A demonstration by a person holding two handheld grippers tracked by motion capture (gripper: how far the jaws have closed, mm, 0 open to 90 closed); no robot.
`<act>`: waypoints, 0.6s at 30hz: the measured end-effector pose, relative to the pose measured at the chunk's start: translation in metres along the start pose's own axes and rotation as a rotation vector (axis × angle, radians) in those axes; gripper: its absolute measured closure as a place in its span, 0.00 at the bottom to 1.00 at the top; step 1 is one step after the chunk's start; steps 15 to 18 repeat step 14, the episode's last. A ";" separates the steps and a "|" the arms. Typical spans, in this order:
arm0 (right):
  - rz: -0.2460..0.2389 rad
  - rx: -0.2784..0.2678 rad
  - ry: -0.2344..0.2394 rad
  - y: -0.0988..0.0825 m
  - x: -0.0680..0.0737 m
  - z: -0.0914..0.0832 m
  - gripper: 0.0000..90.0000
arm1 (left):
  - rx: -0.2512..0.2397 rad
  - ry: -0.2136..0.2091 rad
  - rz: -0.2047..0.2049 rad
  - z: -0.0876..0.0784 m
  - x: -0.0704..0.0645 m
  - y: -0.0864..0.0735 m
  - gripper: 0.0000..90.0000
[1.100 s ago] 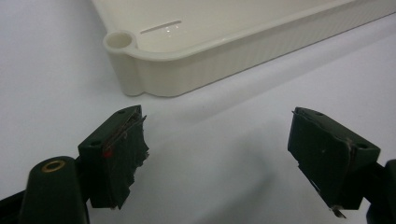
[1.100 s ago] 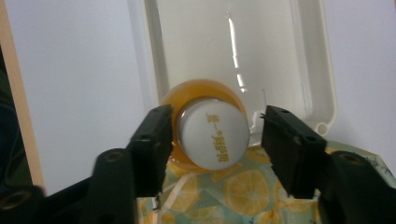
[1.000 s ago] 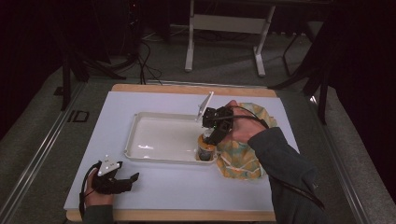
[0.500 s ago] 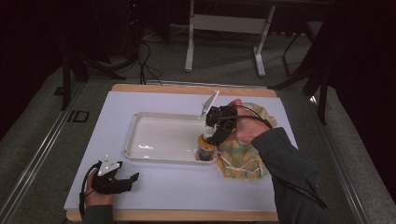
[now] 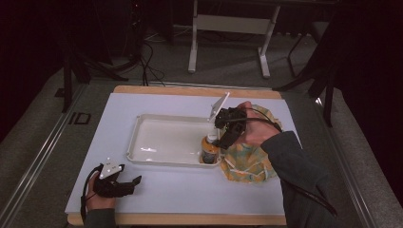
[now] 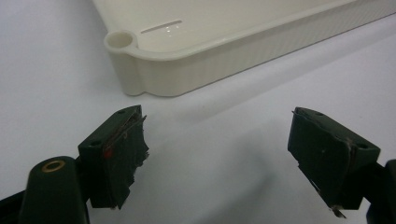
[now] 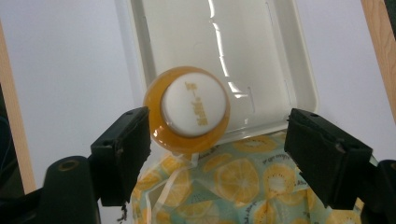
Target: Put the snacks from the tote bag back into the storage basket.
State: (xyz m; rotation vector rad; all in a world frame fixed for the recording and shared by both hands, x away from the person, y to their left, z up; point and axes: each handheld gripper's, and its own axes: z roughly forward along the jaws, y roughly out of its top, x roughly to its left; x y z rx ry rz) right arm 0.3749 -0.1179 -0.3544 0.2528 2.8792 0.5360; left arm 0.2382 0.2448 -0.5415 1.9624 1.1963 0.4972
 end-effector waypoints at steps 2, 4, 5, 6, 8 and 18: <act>0.004 -0.002 -0.002 -0.003 0.000 -0.001 0.25 | -0.001 0.000 0.000 0.000 0.000 0.000 0.21; 0.006 0.003 -0.006 -0.006 0.000 -0.002 0.25 | -0.001 0.000 0.000 0.000 0.000 0.000 0.21; 0.003 0.003 -0.008 -0.007 0.000 -0.002 0.25 | -0.001 0.000 0.000 0.000 0.000 0.000 0.21; 0.006 0.004 -0.010 -0.009 0.000 -0.003 0.25 | 0.001 0.001 0.001 0.000 0.000 0.000 0.21; 0.012 0.005 -0.013 -0.013 0.000 -0.004 0.25 | 0.001 0.001 0.003 0.000 0.000 0.000 0.21; 0.005 0.005 -0.030 -0.026 0.003 -0.011 0.27 | 0.003 0.002 0.001 0.000 0.000 0.000 0.21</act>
